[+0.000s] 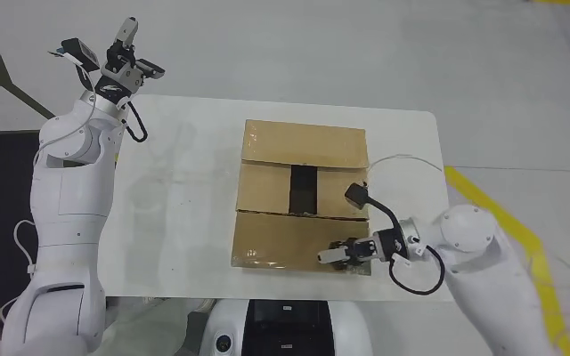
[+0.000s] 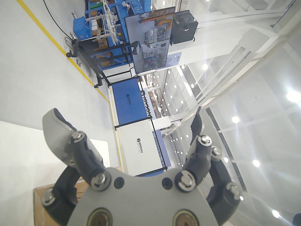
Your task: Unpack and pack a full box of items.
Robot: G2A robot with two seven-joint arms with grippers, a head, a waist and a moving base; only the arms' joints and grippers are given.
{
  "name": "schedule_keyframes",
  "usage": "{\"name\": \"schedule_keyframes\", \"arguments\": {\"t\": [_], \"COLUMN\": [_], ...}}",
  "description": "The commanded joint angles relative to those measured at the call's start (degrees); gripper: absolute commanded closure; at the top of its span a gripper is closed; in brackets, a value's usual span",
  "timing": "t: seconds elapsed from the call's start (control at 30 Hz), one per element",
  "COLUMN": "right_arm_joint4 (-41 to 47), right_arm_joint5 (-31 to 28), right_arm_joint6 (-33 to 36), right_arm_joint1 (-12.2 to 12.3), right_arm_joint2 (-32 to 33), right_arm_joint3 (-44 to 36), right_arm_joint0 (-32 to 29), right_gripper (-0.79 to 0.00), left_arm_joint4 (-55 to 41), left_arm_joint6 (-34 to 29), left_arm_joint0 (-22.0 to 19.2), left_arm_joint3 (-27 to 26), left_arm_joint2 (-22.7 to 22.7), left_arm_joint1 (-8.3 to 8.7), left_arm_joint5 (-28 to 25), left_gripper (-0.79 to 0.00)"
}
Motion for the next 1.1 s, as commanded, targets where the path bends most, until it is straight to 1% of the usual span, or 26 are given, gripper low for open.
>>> {"name": "schedule_keyframes", "arguments": {"t": [0.0,0.2,0.4,0.73,1.07], "right_arm_joint4": [-1.2,-4.6,-7.3,-5.9,-5.0], "right_arm_joint5": [0.9,3.8,6.8,7.4,7.7], "right_arm_joint6": [0.4,1.3,0.5,0.1,-1.1], "right_arm_joint1": [0.1,0.2,0.2,-0.1,-0.2], "right_arm_joint2": [-1.0,-4.7,-7.8,-11.3,-13.9], "right_arm_joint3": [0.3,1.6,3.4,8.3,11.2], "right_arm_joint0": [0.6,3.0,5.4,8.7,10.8], "right_gripper": [-0.785,-0.785,-0.785,-0.785,-0.785], "left_arm_joint4": [0.0,0.0,0.0,0.0,0.0], "left_arm_joint6": [0.0,0.0,0.0,0.0,0.0], "left_arm_joint0": [0.0,0.0,0.0,0.0,0.0], "left_arm_joint3": [0.0,0.0,0.0,0.0,0.0], "left_arm_joint2": [0.0,0.0,0.0,0.0,0.0], "left_arm_joint1": [0.00,0.00,0.00,0.00,0.00], "left_arm_joint5": [0.0,0.0,0.0,0.0,0.0], "left_gripper": [-0.785,-0.785,-0.785,-0.785,-0.785]}}
